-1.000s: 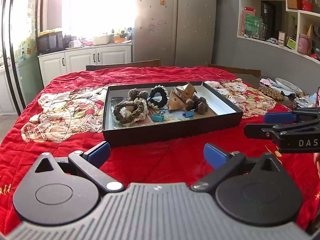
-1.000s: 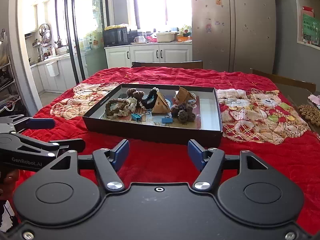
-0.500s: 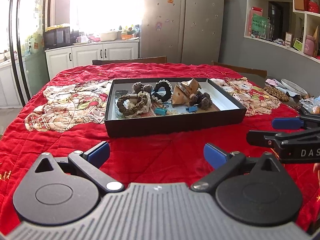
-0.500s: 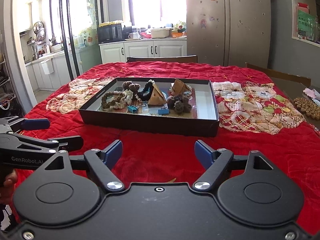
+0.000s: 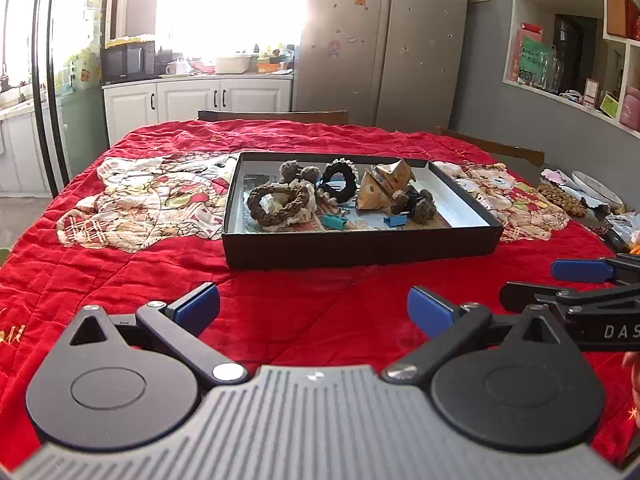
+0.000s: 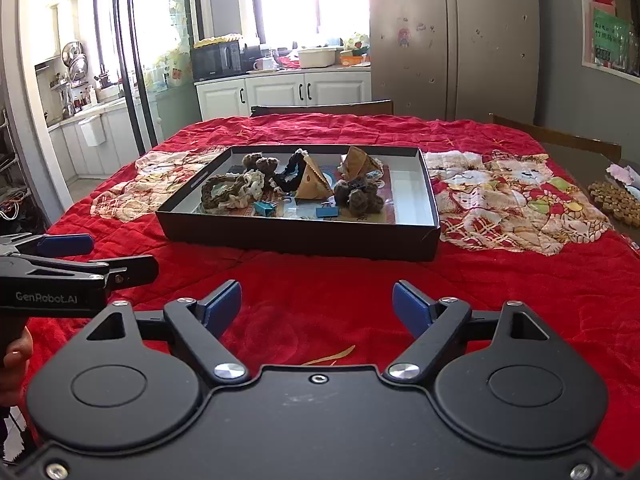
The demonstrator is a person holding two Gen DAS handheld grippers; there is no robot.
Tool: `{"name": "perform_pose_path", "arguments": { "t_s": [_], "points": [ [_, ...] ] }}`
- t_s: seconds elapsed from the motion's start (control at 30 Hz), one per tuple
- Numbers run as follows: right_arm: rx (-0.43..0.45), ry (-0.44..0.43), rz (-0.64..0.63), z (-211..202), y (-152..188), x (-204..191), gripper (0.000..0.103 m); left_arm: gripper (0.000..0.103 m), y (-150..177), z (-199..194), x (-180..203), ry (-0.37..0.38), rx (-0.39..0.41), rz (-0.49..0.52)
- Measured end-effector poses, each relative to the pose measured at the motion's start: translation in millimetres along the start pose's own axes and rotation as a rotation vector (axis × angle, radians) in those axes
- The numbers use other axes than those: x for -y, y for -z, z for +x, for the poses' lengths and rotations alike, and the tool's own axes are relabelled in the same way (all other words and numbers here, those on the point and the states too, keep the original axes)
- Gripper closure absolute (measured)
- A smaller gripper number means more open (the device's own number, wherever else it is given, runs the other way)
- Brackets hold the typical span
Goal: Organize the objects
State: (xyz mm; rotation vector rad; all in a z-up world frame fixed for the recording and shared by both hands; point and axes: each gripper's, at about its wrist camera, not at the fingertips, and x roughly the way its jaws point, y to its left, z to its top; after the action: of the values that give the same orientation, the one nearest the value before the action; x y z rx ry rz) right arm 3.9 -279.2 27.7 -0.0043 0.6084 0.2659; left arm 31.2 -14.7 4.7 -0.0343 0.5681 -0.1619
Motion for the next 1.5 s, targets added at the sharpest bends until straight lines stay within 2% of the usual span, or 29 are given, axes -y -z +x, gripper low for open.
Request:
{"name": "perform_pose_path", "arguments": {
  "t_s": [0.33,0.83,1.13,1.4,1.5],
  "points": [
    [-0.008,-0.006,0.007,1.3,0.9,0.1,0.02,0.0,2.0,3.8,2.7,-0.037,-0.023,0.014],
    [-0.022,-0.009,0.007,6.0,2.6,-0.4,0.017,0.0,4.1,8.3,2.0,-0.025,-0.053,0.009],
    [-0.028,-0.015,0.004,8.3,4.8,-2.2,0.017,0.0,4.2,5.2,5.6,-0.014,-0.04,0.025],
    [-0.04,-0.024,0.016,10.8,5.5,0.2,0.016,0.0,5.7,10.4,2.4,0.059,-0.085,-0.008],
    [-0.046,-0.033,0.023,13.8,6.4,1.0,0.015,0.0,7.6,11.1,-0.8,0.086,-0.076,-0.043]
  ]
}}
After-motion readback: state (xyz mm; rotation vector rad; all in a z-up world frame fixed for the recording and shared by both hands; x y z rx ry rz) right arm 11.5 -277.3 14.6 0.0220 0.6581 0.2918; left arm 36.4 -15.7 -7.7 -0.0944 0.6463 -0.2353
